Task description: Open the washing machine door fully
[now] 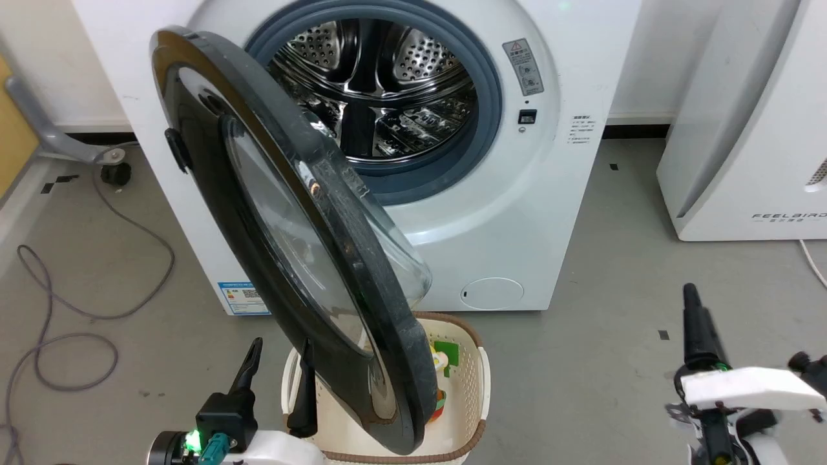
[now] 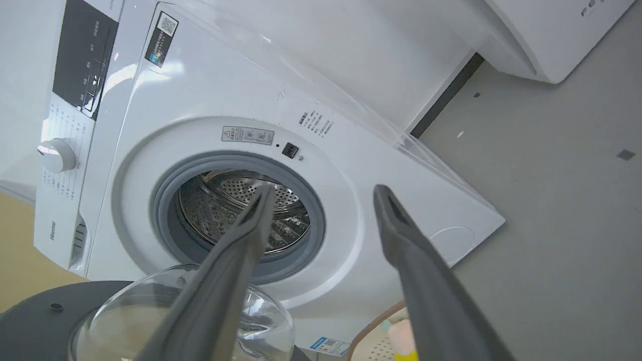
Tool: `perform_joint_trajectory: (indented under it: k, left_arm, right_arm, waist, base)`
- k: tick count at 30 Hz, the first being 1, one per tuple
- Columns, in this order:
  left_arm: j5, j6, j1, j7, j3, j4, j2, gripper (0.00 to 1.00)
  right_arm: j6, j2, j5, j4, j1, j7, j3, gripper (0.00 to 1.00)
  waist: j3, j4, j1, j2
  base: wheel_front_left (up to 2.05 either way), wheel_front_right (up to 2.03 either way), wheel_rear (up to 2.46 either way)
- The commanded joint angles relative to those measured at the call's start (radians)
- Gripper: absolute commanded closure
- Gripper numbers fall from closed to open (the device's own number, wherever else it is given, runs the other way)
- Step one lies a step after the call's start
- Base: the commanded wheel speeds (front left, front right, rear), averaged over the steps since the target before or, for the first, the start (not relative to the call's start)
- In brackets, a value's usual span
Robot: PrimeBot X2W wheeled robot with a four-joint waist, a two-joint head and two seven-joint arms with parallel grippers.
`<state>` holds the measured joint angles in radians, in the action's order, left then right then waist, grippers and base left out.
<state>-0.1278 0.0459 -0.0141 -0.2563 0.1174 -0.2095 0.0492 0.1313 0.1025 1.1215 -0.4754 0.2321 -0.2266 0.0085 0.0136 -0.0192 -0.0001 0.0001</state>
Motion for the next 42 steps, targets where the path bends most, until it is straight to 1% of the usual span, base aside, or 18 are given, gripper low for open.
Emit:
perform_joint_trajectory:
  k: [1, 4, 7, 9, 10, 13, 15, 18, 21, 23, 27, 33, 34, 35, 36, 37, 42]
  left_arm:
    - [-0.008, 0.005, 0.018, -0.006, -0.005, -0.001, 0.002, 0.00]
    - [-0.007, 0.006, 0.020, -0.006, -0.015, 0.000, 0.002, 0.00]
    - [-0.005, 0.006, 0.019, -0.006, -0.022, 0.002, 0.002, 0.00]
    - [-0.004, 0.005, 0.018, -0.006, -0.028, 0.002, 0.002, 0.00]
    - [-0.004, 0.005, 0.018, -0.006, -0.028, 0.002, 0.002, 0.00]
    - [0.000, 0.003, 0.017, -0.006, -0.035, 0.001, 0.002, 0.00]
    - [0.002, 0.002, 0.016, -0.006, -0.039, 0.002, 0.002, 0.00]
    - [0.006, 0.001, 0.015, -0.006, -0.044, 0.001, 0.002, 0.00]
    - [0.008, 0.001, 0.015, -0.006, -0.050, 0.001, 0.002, 0.00]
    - [0.008, 0.001, 0.016, -0.006, -0.053, 0.001, 0.002, 0.00]
    - [0.010, 0.000, 0.020, -0.006, -0.056, 0.001, 0.002, 0.00]
    - [0.014, -0.002, 0.026, -0.006, -0.057, -0.009, 0.002, 0.00]
    - [0.014, -0.002, 0.026, -0.006, -0.058, -0.009, 0.002, 0.15]
    - [0.012, -0.003, 0.026, -0.006, -0.058, -0.011, 0.002, 0.58]
    - [0.012, -0.004, 0.026, -0.006, -0.058, -0.012, 0.002, 0.83]
    - [0.011, -0.004, 0.026, -0.006, -0.057, -0.014, 0.002, 1.00]
    - [0.007, -0.008, 0.023, -0.006, -0.055, -0.017, 0.002, 1.00]
  right_arm:
    - [-0.001, 0.015, -0.075, 0.028, -0.027, -0.021, -0.002, 0.00]
    - [-0.001, 0.018, -0.239, 0.085, -0.056, -0.033, -0.022, 0.00]
    - [-0.001, -0.003, -0.428, 0.179, -0.088, -0.035, -0.077, 0.00]
    - [-0.001, -0.018, -0.564, 0.247, -0.115, -0.035, -0.095, 0.00]
    - [-0.001, -0.018, -0.564, 0.247, -0.115, -0.035, -0.095, 0.00]
    - [-0.001, -0.035, -0.738, 0.335, -0.158, -0.035, -0.096, 0.00]
    - [-0.001, -0.041, -0.838, 0.373, -0.191, -0.035, -0.077, 0.00]
    - [-0.001, -0.047, -0.954, 0.408, -0.238, -0.034, -0.049, 0.00]
    - [-0.001, -0.051, -1.015, 0.412, -0.273, -0.022, -0.026, 0.00]
    - [-0.001, -0.051, -1.029, 0.401, -0.289, -0.014, -0.017, 0.00]
    - [-0.001, -0.052, -1.006, 0.366, -0.306, -0.009, -0.006, 0.00]
    - [-0.001, -0.052, -1.001, 0.324, -0.303, -0.013, -0.002, 0.00]
    - [-0.001, -0.052, -1.001, 0.320, -0.301, -0.013, -0.001, 0.00]
    - [-0.001, -0.052, -1.005, 0.317, -0.300, -0.014, -0.001, 0.00]
    - [-0.001, -0.052, -1.005, 0.315, -0.299, -0.014, -0.001, 0.00]
    - [-0.001, -0.052, -1.004, 0.313, -0.298, -0.015, -0.001, 0.00]
    - [-0.001, -0.052, -1.019, 0.304, -0.290, -0.015, 0.001, 0.00]
  waist:
    - [0.001, -0.005, 0.0001, -0.0001]
    - [0.000, -0.013, 0.0001, -0.0001]
    - [-0.002, -0.016, 0.0001, -0.0001]
    - [-0.002, -0.017, 0.0001, -0.0001]
    - [-0.002, -0.017, 0.0001, -0.0001]
    - [-0.001, -0.016, 0.0001, -0.0001]
    - [-0.001, -0.016, 0.0001, -0.0001]
    - [-0.002, -0.015, 0.0001, -0.0001]
    - [-0.002, -0.016, 0.0001, -0.0001]
    - [0.000, -0.016, 0.0001, -0.0001]
    - [0.001, -0.015, 0.0001, -0.0001]
    - [0.002, -0.017, 0.0001, -0.0001]
    - [0.002, -0.017, 0.0001, -0.0001]
    - [0.002, -0.018, 0.0001, -0.0001]
    - [0.002, -0.019, 0.0001, -0.0001]
    - [0.001, -0.019, 0.0001, -0.0001]
    - [-0.001, -0.019, 0.0001, -0.0001]
  base:
    - [0.00, 0.00, 0.00]
    - [0.00, 0.00, 0.00]
    - [0.00, 0.00, 0.00]
    - [0.00, 0.00, 0.00]
    - [0.00, 0.00, 0.00]
    - [0.00, 0.00, 0.00]
    - [0.00, 0.00, 0.00]
    - [0.00, 0.00, 0.00]
    - [0.00, 0.00, 0.00]
    - [0.00, 0.00, 0.00]
    - [0.00, 0.00, 0.00]
    - [0.00, 0.00, 0.00]
    - [0.00, 0.00, 0.00]
    - [0.00, 0.00, 0.00]
    - [0.00, 0.00, 0.00]
    - [0.00, 0.00, 0.00]
    - [0.00, 0.00, 0.00]
